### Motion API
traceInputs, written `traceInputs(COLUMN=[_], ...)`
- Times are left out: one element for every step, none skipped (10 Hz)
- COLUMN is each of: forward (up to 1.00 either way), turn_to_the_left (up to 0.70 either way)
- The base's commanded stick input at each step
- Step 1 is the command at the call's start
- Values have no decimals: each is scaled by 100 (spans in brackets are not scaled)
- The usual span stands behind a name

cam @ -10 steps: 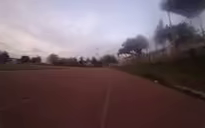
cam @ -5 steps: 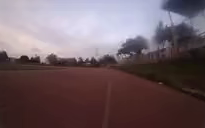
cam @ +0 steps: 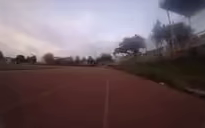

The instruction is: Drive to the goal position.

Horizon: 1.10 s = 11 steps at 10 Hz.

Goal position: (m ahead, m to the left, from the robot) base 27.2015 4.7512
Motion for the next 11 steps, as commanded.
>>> traceInputs(forward=[70,70,70,70,70,70,70,70,70,70,70], turn_to_the_left=[-35,-24,-35,-35,-35,-35,-35,-35,-35,-35,-35])
